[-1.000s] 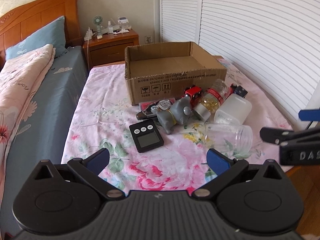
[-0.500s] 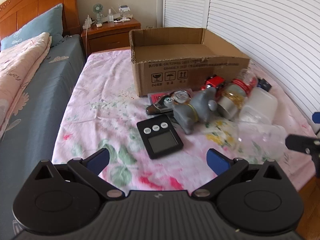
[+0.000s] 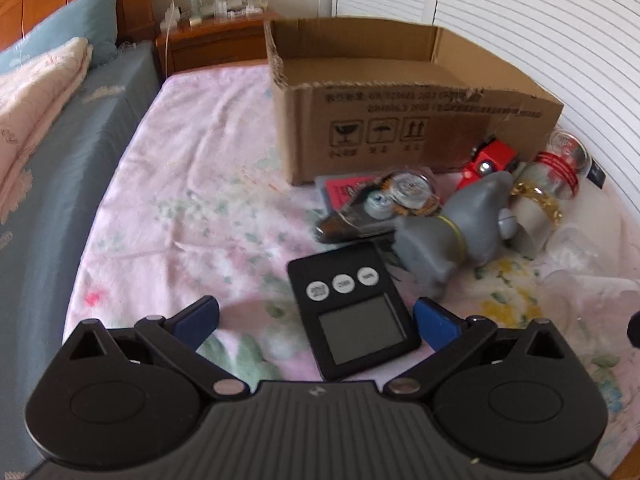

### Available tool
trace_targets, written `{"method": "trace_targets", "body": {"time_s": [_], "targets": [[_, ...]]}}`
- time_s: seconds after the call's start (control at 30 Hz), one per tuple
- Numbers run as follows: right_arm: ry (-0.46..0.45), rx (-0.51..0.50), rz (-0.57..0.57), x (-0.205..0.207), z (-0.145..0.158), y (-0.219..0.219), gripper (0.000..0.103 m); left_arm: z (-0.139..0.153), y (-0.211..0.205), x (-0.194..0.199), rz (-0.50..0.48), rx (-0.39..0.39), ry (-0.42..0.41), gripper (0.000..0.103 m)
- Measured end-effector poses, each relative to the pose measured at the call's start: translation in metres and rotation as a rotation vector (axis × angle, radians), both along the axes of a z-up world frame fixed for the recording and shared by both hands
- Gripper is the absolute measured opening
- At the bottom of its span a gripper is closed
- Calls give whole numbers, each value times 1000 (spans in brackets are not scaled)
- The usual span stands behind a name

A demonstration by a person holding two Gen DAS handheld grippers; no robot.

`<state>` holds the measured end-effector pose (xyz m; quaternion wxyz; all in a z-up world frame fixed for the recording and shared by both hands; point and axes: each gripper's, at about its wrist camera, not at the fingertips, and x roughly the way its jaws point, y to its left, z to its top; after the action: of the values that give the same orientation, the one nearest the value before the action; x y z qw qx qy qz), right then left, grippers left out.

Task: Organize rigid objects
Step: 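Close the left gripper on the black scale while the right gripper grasps the clear cup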

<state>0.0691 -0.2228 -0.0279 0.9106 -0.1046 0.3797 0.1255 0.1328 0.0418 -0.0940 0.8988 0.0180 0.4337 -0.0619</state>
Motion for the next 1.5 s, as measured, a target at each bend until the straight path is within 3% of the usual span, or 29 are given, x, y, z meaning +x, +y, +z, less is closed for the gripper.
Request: {"method": "trace_targets", "body": {"time_s": [0.5,0.7,0.9,1.13,1.37,1.5], "targets": [[4,-117,31,29,-21,52,103,-1,23,-7,-37,-3,-7,103],[20,-169,9,19,-32,40,103,-2,25,-9,-50,-5,-25,103],[34,-149,-27,0,-34,10,103,-2,25,-8,-47,-4,-19,103],[101,-42,-57,-9,-45,-21,103,-2,25,-5,-56,1,-23,103],[155,30,-40,-4,-62,-30,103,0,15,-4,-126,67,-68,102],[144,31,-9,-4,-63,-32,103,1,17,0,-168,28,-47,95]]}}
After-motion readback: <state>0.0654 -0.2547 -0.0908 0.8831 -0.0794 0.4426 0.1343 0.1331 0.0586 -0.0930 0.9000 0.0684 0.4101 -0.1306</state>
